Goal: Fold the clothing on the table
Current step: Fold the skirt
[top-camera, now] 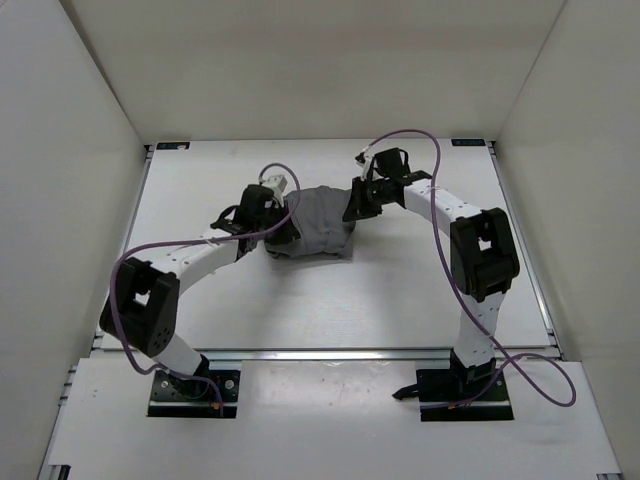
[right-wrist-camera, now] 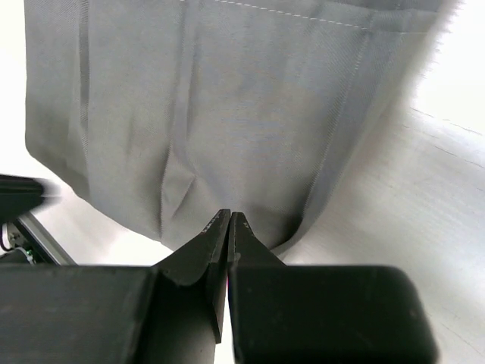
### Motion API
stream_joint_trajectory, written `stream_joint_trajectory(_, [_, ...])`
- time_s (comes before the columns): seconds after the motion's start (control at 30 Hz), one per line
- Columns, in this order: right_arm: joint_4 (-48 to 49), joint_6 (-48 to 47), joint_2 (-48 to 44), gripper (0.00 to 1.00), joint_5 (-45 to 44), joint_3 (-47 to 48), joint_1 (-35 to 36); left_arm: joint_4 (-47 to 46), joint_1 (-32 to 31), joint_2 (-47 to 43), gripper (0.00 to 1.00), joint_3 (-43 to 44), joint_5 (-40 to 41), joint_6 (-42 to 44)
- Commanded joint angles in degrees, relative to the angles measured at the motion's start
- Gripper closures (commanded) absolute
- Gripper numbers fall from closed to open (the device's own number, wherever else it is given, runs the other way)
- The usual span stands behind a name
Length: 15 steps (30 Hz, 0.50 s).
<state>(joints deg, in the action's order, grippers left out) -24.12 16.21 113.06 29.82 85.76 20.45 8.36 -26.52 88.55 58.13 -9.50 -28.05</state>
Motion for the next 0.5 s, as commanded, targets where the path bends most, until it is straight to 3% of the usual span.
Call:
stream_joint_trajectory(0.0, [0.8, -0.9, -2.7, 1.0, 0.0, 1.0, 0.8, -1.3, 0.0, 1.1, 1.0, -5.7, 1.5, -0.3])
stream_joint_trajectory(0.17, [1.6, -0.7, -0.1, 1.0, 0.6, -0.2, 1.0, -1.4, 1.6, 4.9, 1.0, -6.5, 1.1, -0.4])
stream_joint_trajectory(0.27, [-0.4, -0.5, 0.9, 1.0, 1.5, 2.6, 0.2, 1.6, 2.5, 6.5, 0.96, -2.4, -0.7, 1.0])
stream_joint_trajectory(0.3, [-1.0, -0.6, 0.2, 1.0, 2.4, 3.8, 0.0, 3.7, 3.0, 6.4, 0.89, 0.2, -0.4, 1.8])
stream_joint_trajectory(0.33, [-0.9, -1.2, 0.1, 0.92, 3.1, 4.6, 0.3, 5.6, 3.1, 6.2, 0.83, 2.6, -1.4, 2.4])
stream_joint_trajectory(0.37, [-1.4, -1.3, -0.6, 0.83, 2.3, 6.0, -0.6, 6.4, 3.7, 5.2, 0.68, 3.4, -2.0, 3.1])
stream_joint_trajectory(0.4, [-2.3, -1.6, -1.6, 0.81, 1.6, 7.7, -0.4, 7.5, 4.3, 5.0, 0.61, 5.8, -3.0, 3.4])
stream_joint_trajectory(0.47, [-4.4, -3.0, -2.1, 0.67, 1.3, 10.4, -1.5, 9.8, 5.8, 2.8, 0.27, 8.3, -4.4, 3.8])
